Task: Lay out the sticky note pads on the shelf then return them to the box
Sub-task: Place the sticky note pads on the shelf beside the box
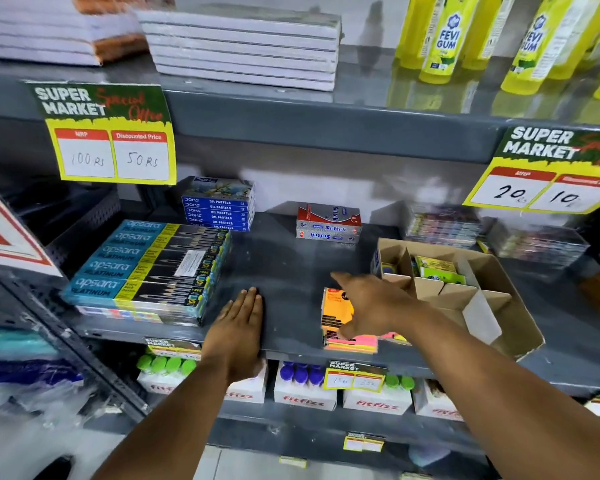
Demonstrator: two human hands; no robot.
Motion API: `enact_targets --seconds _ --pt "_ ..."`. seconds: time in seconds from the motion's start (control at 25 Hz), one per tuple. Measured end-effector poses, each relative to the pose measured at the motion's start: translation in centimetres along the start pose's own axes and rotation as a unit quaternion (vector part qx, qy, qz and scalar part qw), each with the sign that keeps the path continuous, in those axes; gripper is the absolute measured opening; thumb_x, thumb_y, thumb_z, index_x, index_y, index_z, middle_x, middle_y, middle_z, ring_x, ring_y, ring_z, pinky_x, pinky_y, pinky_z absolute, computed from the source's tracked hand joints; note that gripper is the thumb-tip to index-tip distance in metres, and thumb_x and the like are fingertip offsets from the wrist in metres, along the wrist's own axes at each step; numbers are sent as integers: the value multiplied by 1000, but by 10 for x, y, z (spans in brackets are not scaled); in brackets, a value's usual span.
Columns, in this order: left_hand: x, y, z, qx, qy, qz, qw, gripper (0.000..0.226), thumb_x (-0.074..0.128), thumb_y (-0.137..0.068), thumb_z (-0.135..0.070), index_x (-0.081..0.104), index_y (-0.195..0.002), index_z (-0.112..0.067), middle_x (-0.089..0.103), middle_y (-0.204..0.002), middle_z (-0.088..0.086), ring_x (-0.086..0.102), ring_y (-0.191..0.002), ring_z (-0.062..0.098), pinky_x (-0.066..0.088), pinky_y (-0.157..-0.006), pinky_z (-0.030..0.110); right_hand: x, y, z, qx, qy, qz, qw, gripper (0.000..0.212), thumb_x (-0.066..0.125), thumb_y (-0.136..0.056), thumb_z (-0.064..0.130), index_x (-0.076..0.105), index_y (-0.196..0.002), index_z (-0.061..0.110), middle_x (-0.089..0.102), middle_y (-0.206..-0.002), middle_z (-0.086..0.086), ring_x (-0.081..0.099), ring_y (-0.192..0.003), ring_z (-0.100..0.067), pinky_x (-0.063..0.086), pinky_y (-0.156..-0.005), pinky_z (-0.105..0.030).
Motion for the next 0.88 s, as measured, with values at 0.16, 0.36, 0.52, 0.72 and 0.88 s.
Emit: enact_targets --seconds 0.16,0.36,0.52,0.72,0.88 --pt "2 1 3 -2 2 -15 1000 106 59 -72 -50 1 -148 -4 -1 -158 14 0 -146 26 2 -116 37 -5 -18 36 -46 2 -63 997 99 82 -71 44 27 -150 18 56 -138 -10 56 -120 -32 47 -94 -38" --pt "2 1 2 1 -8 -7 1000 107 66 -65 -45 12 -147 -1 6 -156 16 12 -145 30 11 -115 40 32 -51 58 -60 51 -42 996 92 84 -65 47 39 -139 14 62 -130 -14 60 -114 -34 50 -93 -42" --pt "3 -1 4 0 -6 0 1000 109 61 -66 -46 3 -149 -5 -3 -158 12 1 -146 26 5 -117 39 50 -59 58 -40 46 -3 998 102 85 -64 47 32 -143 12 59 -135 -15 57 -120 -36 47 -99 -43" --pt "5 -1 5 3 -9 0 1000 108 57 -70 -49 -6 -149 -9 -9 -159 10 -10 -145 23 3 -119 39 13 -42 35 -48 -25 0 999 109 84 -70 46 20 -154 18 39 -155 -10 41 -138 -30 39 -108 -42" --pt "4 0 4 3 -3 -6 1000 106 52 -74 -53 -7 -148 -8 -9 -159 11 -11 -145 23 3 -119 41 -4 -19 -1 -26 36 75 996 107 85 -69 45 24 -153 18 40 -155 -7 42 -137 -28 40 -108 -40"
Point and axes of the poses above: each hand's wrist, its own y-axis away from the middle knuckle, its own x-axis out of the palm, z = x × y, the point moved 1 cm from there along -y, towards the middle knuckle
